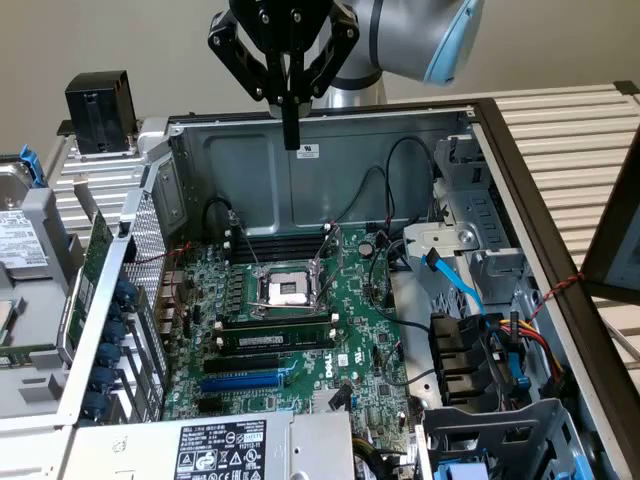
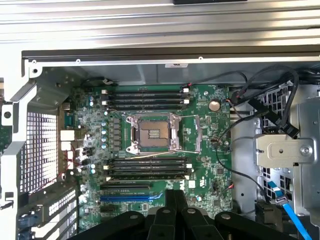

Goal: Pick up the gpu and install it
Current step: 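Reach for the gpu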

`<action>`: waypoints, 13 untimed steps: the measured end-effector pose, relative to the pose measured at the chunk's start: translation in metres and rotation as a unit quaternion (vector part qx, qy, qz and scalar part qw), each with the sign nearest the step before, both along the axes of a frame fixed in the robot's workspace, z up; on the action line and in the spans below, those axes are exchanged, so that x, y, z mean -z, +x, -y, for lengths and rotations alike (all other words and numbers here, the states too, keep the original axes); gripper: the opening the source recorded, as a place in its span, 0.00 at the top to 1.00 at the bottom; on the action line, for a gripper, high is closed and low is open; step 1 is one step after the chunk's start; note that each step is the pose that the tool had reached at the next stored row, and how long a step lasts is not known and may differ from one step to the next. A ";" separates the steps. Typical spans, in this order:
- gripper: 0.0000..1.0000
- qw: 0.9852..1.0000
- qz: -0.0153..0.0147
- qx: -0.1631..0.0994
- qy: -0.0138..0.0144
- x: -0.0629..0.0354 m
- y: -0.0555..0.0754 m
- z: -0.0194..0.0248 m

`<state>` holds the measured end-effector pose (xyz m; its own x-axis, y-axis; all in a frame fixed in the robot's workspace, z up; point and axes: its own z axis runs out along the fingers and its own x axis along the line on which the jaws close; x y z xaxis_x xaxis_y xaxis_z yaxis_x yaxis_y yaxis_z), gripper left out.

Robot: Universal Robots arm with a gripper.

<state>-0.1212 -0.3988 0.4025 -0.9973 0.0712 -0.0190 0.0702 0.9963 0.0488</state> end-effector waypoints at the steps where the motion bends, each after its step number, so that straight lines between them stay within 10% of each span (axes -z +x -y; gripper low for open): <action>1: 0.89 1.000 0.000 0.000 0.000 0.0000 0.000 0.0000; 13: 0.89 1.000 0.000 0.000 0.000 0.0000 -0.018 -0.0004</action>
